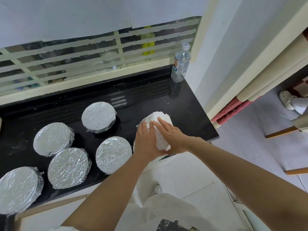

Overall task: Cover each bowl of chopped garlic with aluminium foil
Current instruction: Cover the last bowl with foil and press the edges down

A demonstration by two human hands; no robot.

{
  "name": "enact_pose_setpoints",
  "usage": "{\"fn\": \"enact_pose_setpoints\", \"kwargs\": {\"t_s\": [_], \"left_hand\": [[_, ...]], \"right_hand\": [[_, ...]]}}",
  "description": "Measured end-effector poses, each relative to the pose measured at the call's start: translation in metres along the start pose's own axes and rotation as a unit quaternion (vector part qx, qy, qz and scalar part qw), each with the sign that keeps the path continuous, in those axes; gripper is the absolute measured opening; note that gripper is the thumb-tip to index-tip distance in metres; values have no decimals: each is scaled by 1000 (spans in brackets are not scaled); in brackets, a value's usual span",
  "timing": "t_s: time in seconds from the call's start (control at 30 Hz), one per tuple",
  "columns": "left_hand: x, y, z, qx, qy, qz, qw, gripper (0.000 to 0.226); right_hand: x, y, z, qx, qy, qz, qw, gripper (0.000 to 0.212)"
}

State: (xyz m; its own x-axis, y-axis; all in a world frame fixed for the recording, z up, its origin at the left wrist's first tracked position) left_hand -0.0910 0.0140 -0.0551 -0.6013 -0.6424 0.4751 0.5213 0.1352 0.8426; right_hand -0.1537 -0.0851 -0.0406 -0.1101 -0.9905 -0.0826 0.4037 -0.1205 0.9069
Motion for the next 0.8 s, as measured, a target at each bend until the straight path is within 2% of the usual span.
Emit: {"fn": "enact_pose_setpoints", "kwargs": {"t_s": [0.27, 0.6, 0.8], "left_hand": [[-5, 1, -1, -16, -15, 4, 1000, 142], [-14, 0, -2, 2, -35, 14, 999, 141], [-15, -4, -3, -15, -23, 44, 999, 143]], "right_hand": [[6, 2, -7, 10, -28, 28, 999, 126], [9, -3, -4, -1, -52, 15, 999, 118], [7, -10, -9, -9, -50, -33, 998, 120]]}}
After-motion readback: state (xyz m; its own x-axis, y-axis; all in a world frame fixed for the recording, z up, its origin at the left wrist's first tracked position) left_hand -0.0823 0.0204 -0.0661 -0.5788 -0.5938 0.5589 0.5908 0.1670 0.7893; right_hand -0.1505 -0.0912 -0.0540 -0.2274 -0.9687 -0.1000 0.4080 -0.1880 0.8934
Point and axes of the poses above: each hand's wrist, its own z-axis away from the middle knuckle, its own y-axis out of the back of the hand, x = y × z, the point moved 4 cm from there along -z, towards the middle knuckle, and after that the axes turned 15 degrees about z, right-handed, at the moved point
